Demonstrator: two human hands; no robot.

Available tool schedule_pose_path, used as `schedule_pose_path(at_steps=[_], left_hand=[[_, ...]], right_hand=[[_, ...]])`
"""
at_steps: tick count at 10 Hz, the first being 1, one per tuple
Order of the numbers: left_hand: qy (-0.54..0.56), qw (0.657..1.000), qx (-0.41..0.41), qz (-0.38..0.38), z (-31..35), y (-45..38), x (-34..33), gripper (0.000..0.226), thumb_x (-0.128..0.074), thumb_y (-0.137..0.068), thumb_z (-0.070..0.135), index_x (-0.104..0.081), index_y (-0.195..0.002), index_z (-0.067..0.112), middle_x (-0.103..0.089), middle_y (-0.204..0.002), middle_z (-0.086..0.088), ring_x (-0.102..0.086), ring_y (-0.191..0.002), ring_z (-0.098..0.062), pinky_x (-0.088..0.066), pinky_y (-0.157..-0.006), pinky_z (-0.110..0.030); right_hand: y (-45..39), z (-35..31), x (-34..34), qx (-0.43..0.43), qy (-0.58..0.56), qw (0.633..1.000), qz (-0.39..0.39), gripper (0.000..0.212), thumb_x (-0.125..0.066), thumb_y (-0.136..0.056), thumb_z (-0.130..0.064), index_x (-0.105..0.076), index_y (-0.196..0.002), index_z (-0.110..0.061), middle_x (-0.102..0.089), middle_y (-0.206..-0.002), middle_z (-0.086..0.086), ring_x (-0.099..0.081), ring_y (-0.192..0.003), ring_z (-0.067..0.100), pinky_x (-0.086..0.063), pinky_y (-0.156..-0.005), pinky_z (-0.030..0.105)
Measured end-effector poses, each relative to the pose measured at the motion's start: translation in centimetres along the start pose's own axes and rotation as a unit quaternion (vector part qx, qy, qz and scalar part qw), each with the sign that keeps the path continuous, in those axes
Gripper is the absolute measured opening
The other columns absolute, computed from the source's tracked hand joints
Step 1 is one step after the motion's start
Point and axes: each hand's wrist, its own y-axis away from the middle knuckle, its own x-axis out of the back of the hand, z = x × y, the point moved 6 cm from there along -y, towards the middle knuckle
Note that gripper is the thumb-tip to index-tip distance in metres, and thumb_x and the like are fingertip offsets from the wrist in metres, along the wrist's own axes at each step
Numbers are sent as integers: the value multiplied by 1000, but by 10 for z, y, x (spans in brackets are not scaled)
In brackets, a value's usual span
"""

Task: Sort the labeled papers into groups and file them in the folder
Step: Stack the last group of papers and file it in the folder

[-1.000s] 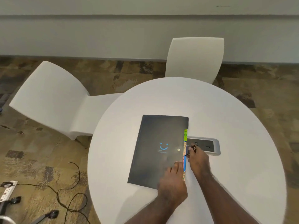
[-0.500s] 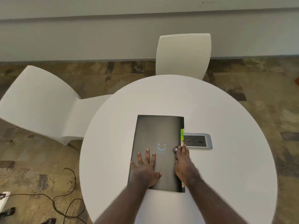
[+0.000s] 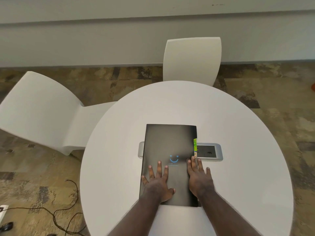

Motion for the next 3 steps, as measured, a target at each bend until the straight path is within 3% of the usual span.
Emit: schedule_pose_path(at_steps=[1, 2, 3], left_hand=[[8, 1000, -4, -8, 1, 2, 4, 97, -50, -89, 62, 12, -157, 33, 31, -161, 4, 23, -149, -37, 3, -115, -66], [68, 997, -29, -4, -7, 12, 21, 91, -53, -90, 56, 1, -159, 31, 22, -164, 9, 17, -152, -31, -1, -119, -58], [149, 986, -63, 37, -17, 28, 29, 85, -56, -93, 47, -8, -160, 27, 15, -165, 10, 10, -154, -25, -7, -123, -44]], right_hand=[[-1, 0, 2, 3, 25, 1000, -14, 71, -6, -89, -8, 7, -157, -19, 22, -162, 0, 11, -153, 23, -11, -119, 54], [1, -1, 14, -5, 29, 999, -33, 69, -22, -96, -10, 7, -158, -19, 19, -164, 1, 10, -153, 22, -11, -118, 54], [8, 7, 19, -20, -11, 1000, 10, 69, -25, -92, -7, -9, -158, -13, 2, -167, 8, -6, -153, 27, -22, -115, 56]])
